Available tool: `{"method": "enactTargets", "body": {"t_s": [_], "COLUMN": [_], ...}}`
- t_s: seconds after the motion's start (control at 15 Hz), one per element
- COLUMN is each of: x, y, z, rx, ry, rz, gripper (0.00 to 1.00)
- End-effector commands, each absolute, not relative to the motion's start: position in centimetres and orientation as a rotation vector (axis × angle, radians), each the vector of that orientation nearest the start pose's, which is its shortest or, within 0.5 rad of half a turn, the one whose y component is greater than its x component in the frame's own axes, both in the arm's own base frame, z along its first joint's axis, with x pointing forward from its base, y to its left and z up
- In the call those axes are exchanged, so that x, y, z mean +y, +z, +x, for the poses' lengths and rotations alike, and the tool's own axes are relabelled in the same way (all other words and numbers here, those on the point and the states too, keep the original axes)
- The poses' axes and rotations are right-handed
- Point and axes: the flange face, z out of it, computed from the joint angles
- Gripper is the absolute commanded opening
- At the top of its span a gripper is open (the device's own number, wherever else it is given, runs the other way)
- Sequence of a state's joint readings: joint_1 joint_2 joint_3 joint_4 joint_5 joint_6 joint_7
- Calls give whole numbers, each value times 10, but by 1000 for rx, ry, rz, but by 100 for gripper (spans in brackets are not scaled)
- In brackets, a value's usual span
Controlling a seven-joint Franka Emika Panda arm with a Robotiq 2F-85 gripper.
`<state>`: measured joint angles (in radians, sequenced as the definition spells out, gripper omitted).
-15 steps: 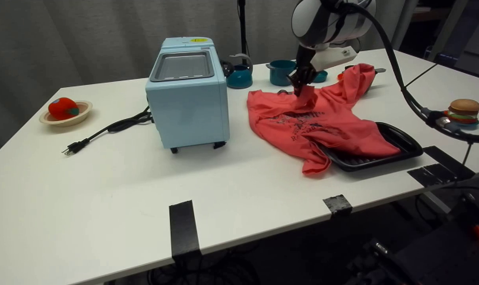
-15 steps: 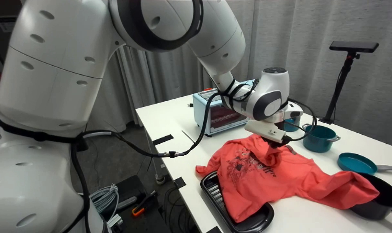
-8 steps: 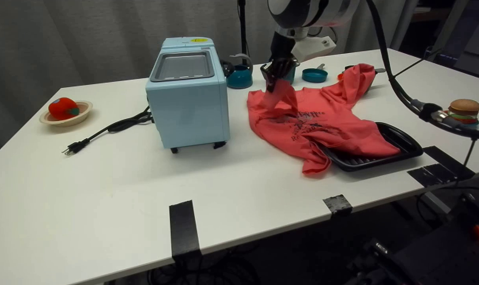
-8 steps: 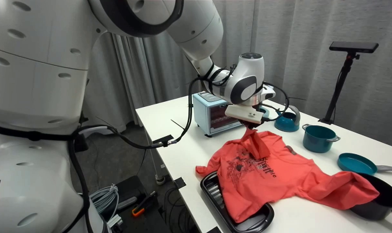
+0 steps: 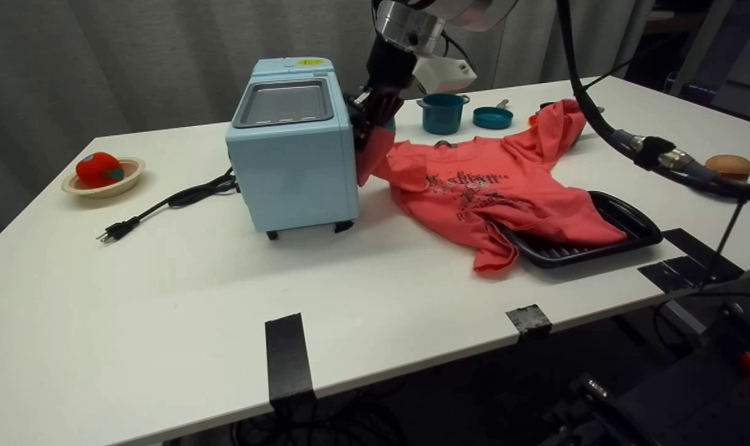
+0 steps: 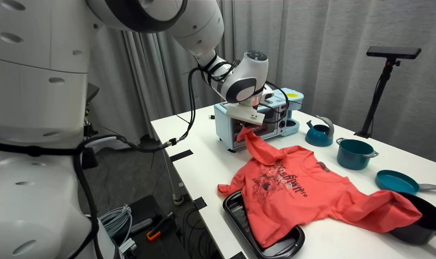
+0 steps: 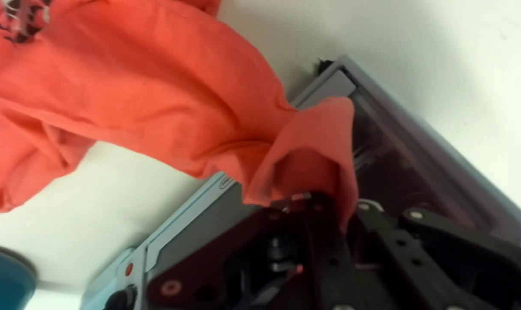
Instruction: Unfold the long sleeve shirt on the table
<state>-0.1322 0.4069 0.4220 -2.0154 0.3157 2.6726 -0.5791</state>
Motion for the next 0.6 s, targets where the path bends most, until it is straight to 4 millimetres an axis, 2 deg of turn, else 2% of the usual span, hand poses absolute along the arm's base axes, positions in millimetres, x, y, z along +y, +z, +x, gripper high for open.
{"method": "enactTargets", "body": {"t_s": [0.0,0.33,0.53], "x": [166,150,144], "y": [306,309,312], "z": [588,580,576], "rx": [-830,-828,-796], "ry": [-366,-258,-134], "rz": [-2572,-2514,-2454], "gripper": [1,1,1]}}
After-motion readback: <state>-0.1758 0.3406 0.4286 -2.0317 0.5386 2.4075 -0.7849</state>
